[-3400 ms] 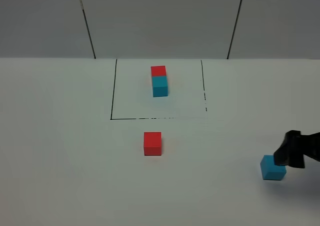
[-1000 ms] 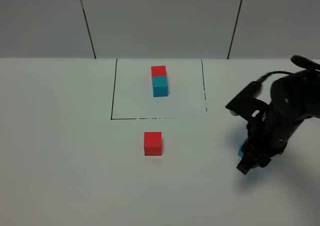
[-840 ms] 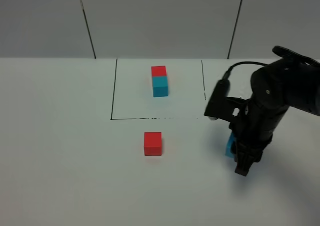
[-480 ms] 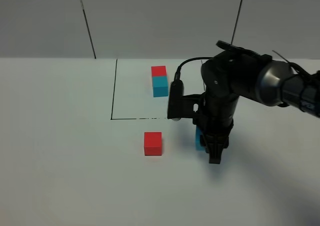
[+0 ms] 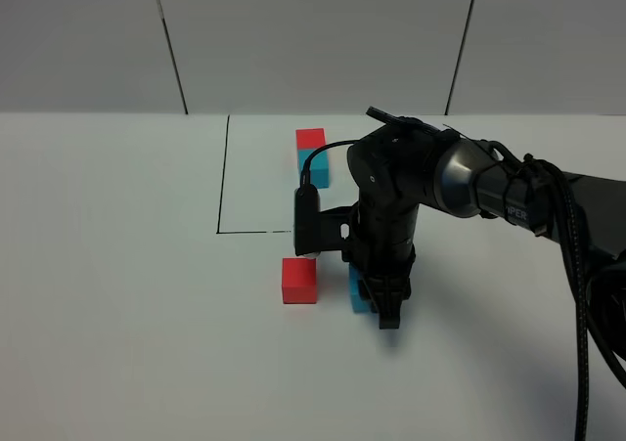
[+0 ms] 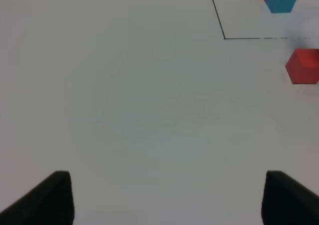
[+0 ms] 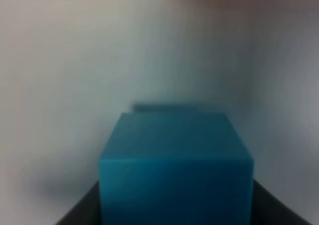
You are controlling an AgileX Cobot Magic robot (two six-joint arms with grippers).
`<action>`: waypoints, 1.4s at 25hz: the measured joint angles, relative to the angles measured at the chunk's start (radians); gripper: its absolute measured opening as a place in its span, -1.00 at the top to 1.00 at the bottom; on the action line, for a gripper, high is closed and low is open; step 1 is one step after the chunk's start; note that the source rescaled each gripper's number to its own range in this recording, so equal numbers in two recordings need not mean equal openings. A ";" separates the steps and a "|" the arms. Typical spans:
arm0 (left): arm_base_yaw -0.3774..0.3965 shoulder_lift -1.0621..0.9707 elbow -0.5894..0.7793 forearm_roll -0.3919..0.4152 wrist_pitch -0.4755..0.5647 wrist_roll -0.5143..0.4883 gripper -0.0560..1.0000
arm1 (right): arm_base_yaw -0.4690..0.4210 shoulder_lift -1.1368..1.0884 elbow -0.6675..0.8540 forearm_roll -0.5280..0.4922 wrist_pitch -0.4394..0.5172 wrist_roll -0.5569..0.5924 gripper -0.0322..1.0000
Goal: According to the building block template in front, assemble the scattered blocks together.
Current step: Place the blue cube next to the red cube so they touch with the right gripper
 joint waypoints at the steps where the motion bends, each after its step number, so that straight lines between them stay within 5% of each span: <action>1: 0.000 0.000 0.000 0.000 0.000 0.000 -0.37 | 0.000 0.006 -0.001 0.003 -0.011 -0.004 0.91; 35: 0.000 0.000 0.000 0.000 0.000 0.000 -0.37 | 0.006 0.109 -0.130 0.084 -0.039 -0.084 0.91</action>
